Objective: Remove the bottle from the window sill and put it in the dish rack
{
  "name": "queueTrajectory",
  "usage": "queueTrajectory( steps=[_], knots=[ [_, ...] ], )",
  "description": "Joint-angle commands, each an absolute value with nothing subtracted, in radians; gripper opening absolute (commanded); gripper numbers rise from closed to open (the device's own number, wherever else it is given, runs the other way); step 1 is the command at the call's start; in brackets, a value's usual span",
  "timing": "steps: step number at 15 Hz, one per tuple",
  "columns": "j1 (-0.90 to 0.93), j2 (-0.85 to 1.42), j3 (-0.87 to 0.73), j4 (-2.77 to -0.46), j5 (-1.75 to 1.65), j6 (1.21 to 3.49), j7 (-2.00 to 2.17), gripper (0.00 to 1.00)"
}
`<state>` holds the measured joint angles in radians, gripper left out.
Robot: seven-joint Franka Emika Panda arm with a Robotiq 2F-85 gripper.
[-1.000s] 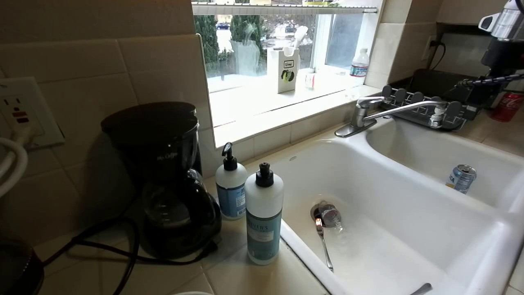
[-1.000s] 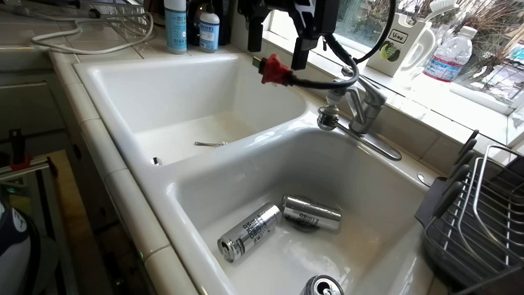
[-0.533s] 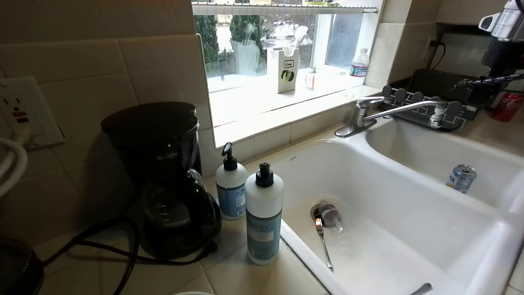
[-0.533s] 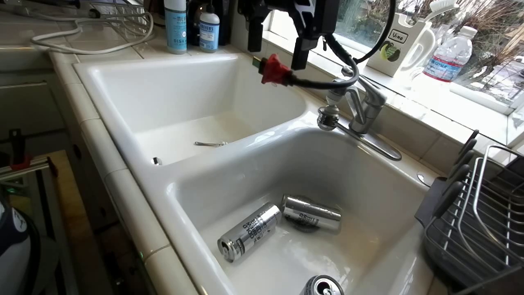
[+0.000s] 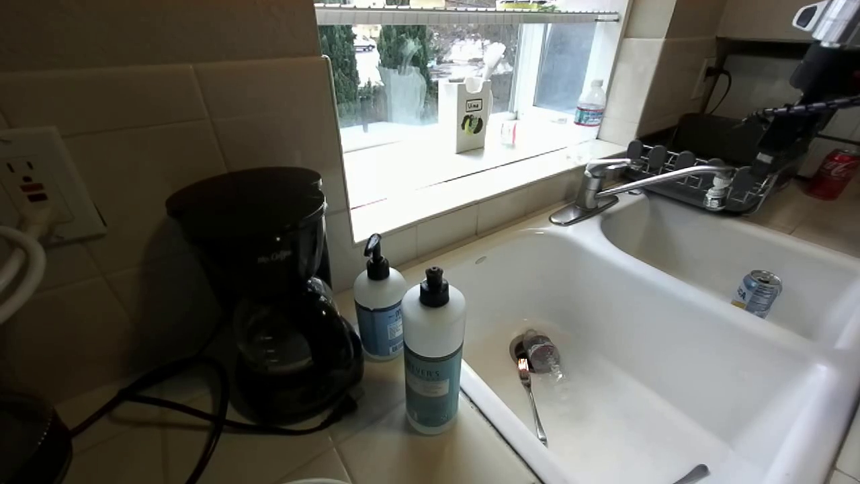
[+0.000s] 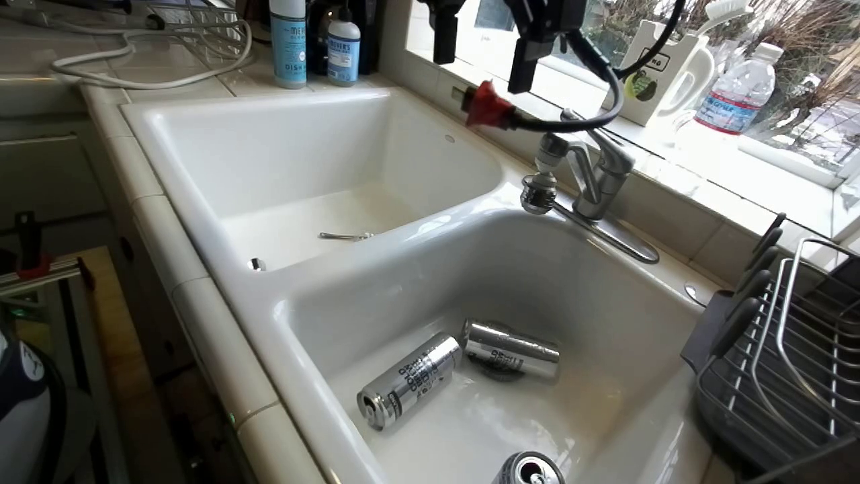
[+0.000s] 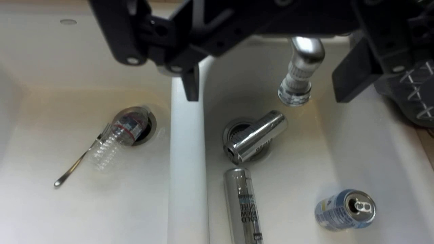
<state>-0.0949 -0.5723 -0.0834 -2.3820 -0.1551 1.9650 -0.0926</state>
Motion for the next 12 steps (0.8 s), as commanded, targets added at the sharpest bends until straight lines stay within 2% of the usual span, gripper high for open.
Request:
queueTrajectory(
  steps=[1,8,12],
  knots=[
    [-0.082,-0.535,-0.12,-2.303,-0.129,2.031,-0.136,1.0],
    [-0.068,-0.41,-0.207,-2.113,-0.106,2.204,-0.316,1.0],
    [-0.021,-0.278,-0.327,-1.969,0.089,2.195,-0.544,1.0]
  ],
)
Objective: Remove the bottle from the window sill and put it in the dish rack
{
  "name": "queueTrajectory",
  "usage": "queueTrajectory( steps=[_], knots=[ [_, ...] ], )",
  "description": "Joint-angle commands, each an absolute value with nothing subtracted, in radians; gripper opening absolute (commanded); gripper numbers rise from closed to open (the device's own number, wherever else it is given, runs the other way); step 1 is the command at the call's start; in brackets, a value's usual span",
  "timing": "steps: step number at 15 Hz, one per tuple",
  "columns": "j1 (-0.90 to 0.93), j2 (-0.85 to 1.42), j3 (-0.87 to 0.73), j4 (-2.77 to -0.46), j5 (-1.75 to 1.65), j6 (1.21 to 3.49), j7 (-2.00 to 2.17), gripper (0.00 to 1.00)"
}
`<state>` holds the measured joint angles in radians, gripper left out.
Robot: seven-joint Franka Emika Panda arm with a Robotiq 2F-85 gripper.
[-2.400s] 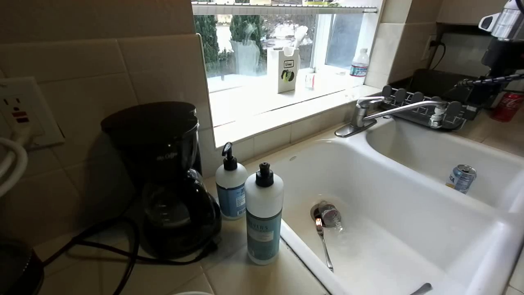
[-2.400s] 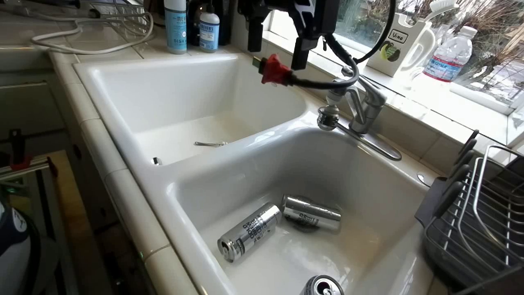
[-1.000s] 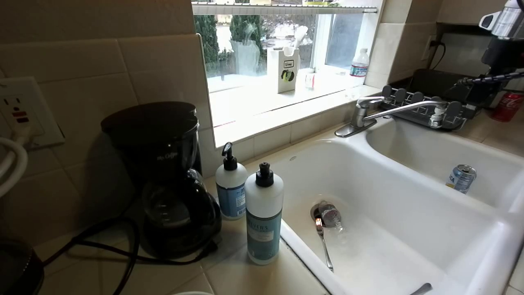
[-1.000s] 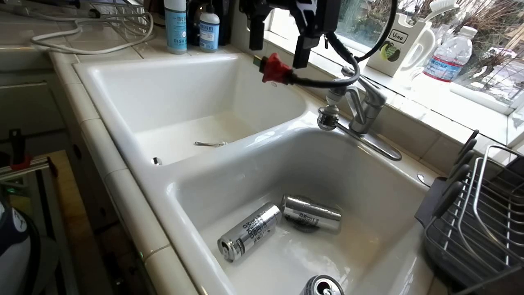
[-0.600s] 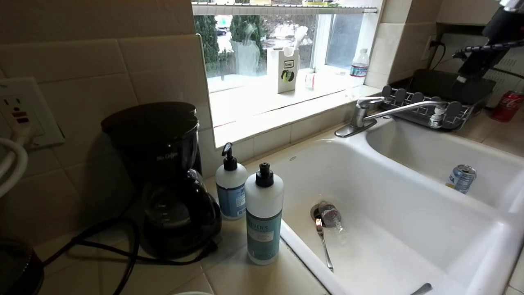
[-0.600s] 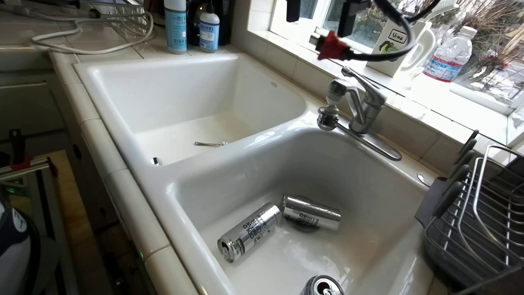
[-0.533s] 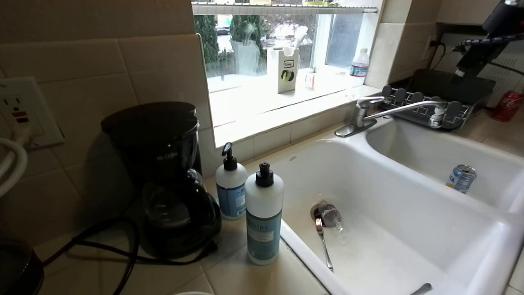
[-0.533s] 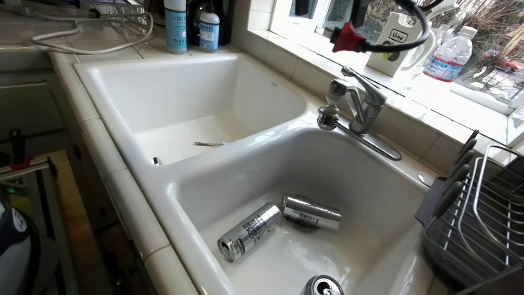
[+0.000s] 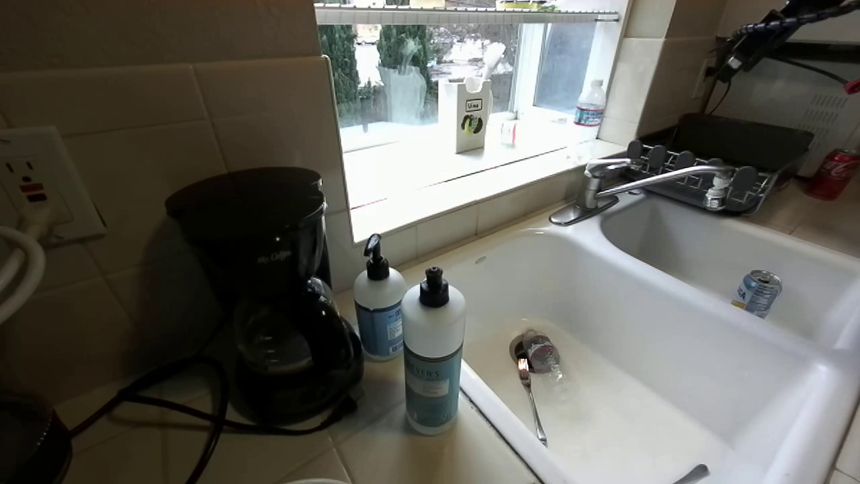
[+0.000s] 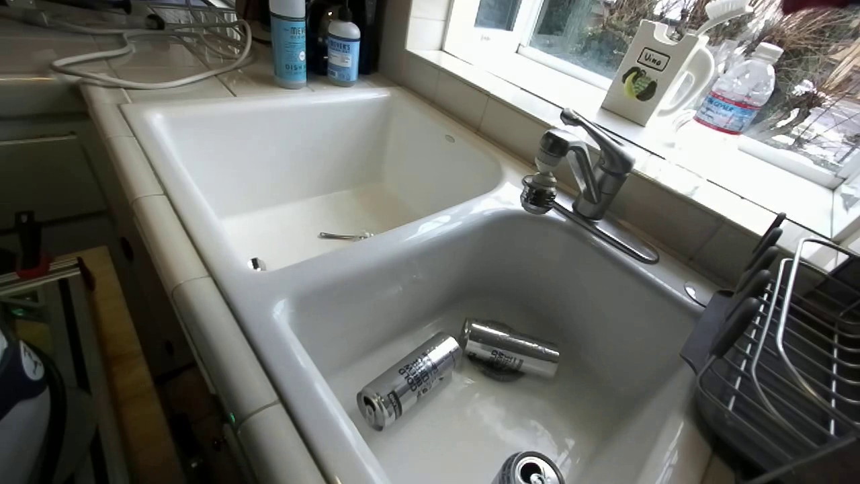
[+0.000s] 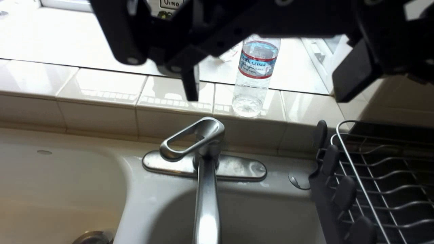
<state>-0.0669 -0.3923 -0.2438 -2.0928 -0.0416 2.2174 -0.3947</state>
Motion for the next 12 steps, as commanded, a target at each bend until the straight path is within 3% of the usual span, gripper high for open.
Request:
queueTrajectory(
  steps=[1,3,4,12],
  knots=[
    [-0.017,-0.243,-0.349,-1.93,0.139,2.176,-0.595,1.0],
    [-0.032,-0.178,-0.367,-1.851,0.214,2.121,-0.634,1.0],
    [-0.064,-0.255,-0.323,-1.951,0.156,2.187,-0.597,1.0],
    [-0.075,-0.236,-0.315,-1.932,0.164,2.183,-0.606,1.0]
  ],
)
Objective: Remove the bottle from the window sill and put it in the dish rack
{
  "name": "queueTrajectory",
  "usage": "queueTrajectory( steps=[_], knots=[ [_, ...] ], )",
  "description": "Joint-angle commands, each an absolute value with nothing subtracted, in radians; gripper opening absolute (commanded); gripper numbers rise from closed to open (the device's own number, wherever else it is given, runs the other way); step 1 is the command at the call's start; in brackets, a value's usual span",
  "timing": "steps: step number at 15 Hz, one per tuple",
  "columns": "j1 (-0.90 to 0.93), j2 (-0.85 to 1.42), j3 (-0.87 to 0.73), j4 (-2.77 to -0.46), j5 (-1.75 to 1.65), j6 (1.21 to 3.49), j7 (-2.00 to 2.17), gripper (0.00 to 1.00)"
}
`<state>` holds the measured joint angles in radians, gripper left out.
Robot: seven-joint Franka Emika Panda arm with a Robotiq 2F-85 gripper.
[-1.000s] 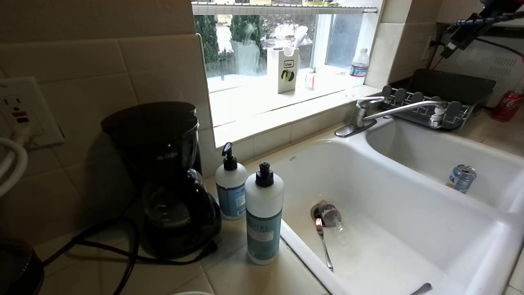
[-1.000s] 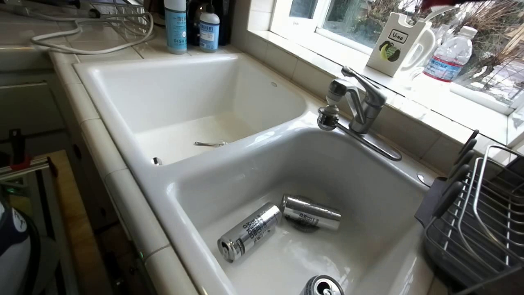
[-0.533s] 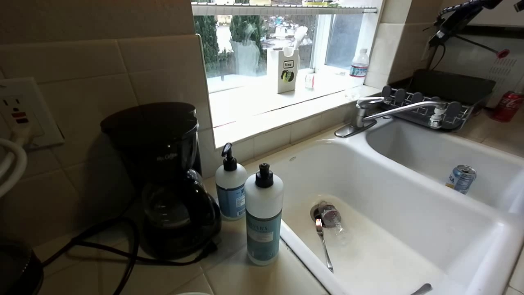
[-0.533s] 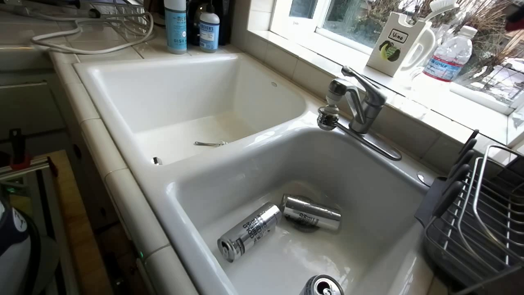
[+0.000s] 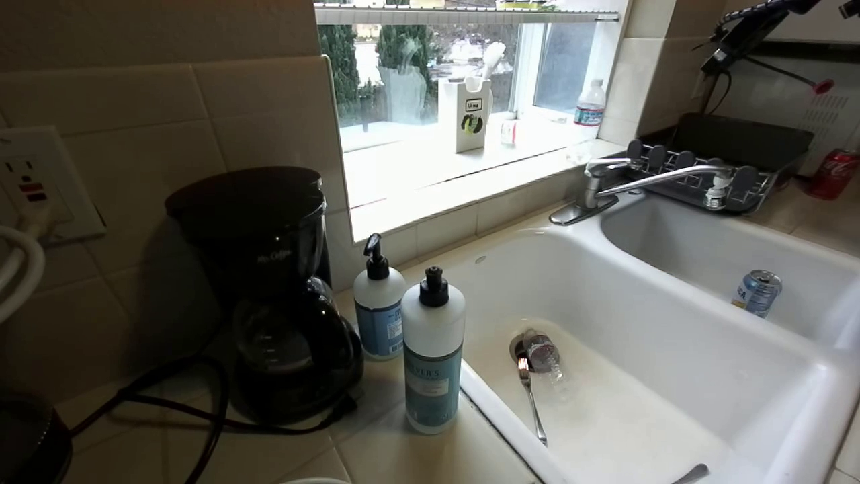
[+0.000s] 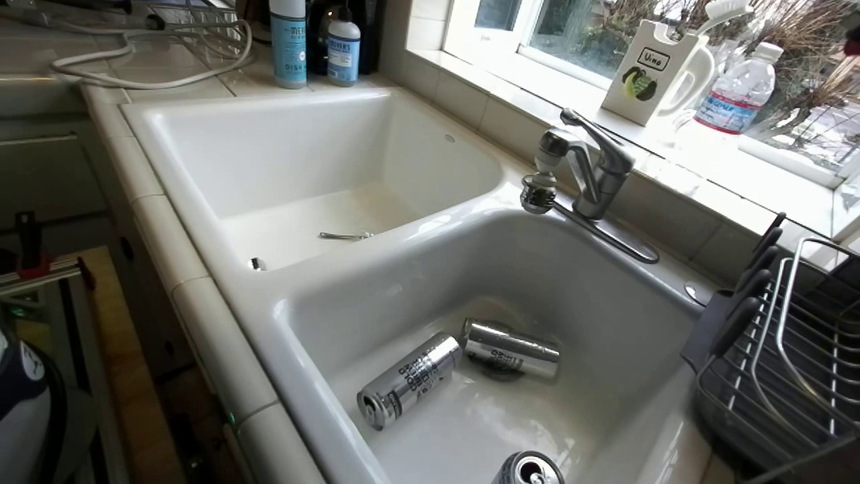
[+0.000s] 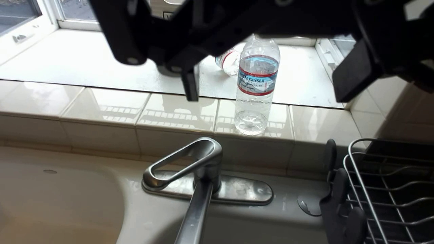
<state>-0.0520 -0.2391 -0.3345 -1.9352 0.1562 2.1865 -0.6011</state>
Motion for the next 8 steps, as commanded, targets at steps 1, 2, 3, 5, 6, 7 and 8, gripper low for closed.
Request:
queueTrajectory(
  steps=[1,2,3,5,6,7,8],
  knots=[
    [-0.075,-0.236,-0.315,-1.932,0.164,2.183,-0.606,1.0],
    [-0.075,-0.236,-0.315,-1.932,0.164,2.183,-0.606,1.0],
    [-0.075,-0.236,-0.315,-1.933,0.164,2.183,-0.606,1.0],
    [-0.072,-0.229,-0.317,-1.931,0.17,2.214,-0.626,1.0],
    [-0.071,-0.215,-0.319,-1.92,0.17,2.228,-0.634,1.0],
    [-0.069,-0.195,-0.322,-1.905,0.176,2.245,-0.649,1.0],
    [-0.063,-0.174,-0.328,-1.885,0.196,2.254,-0.678,1.0]
  ],
)
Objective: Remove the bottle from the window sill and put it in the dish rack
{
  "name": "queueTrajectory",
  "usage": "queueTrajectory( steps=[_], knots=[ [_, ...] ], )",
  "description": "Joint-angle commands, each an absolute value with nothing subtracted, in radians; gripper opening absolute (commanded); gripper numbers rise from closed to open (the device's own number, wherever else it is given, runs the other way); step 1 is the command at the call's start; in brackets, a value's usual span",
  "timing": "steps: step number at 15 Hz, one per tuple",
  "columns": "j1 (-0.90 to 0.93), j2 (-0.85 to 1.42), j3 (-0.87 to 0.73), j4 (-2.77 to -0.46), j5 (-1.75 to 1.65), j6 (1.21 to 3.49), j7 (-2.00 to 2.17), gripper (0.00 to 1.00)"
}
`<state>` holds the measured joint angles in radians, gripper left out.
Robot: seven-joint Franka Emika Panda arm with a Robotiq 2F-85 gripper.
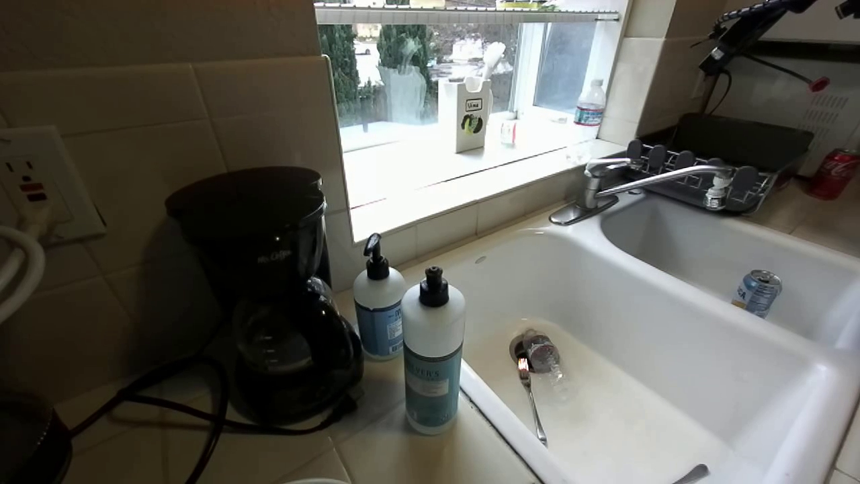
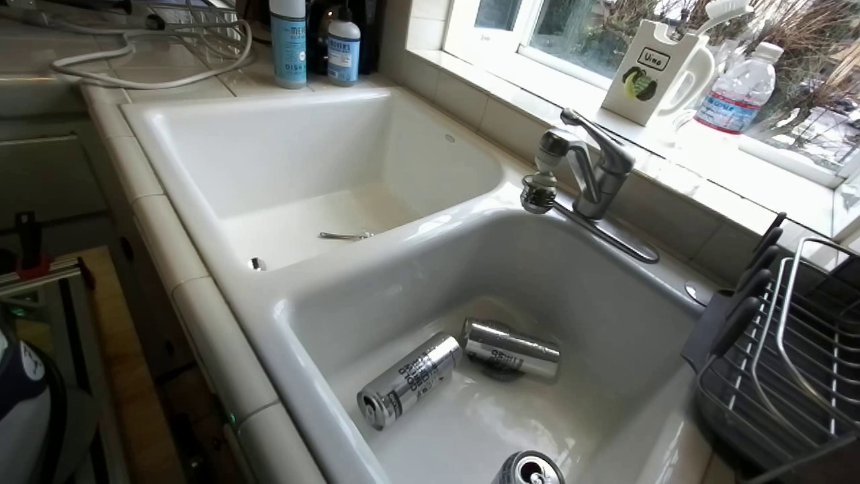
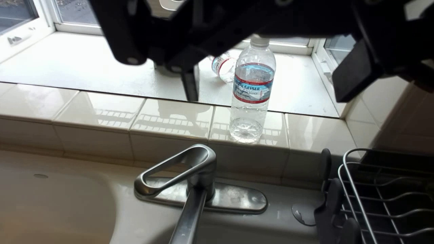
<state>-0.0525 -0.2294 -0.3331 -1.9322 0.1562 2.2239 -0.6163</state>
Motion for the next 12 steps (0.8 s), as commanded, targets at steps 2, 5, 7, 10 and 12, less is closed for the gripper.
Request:
queueTrajectory(
  steps=[2,5,7,10,12],
  knots=[
    [-0.061,-0.116,-0.329,-1.833,0.213,2.272,-0.731,1.0],
    [-0.069,-0.024,-0.318,-1.75,0.269,2.279,-0.827,1.0],
    [-0.091,0.046,-0.302,-1.687,0.304,2.275,-0.86,1.0],
    [-0.141,0.153,-0.266,-1.579,0.387,2.283,-0.86,1.0],
    [-0.179,0.213,-0.233,-1.506,0.443,2.283,-0.818,1.0]
  ],
)
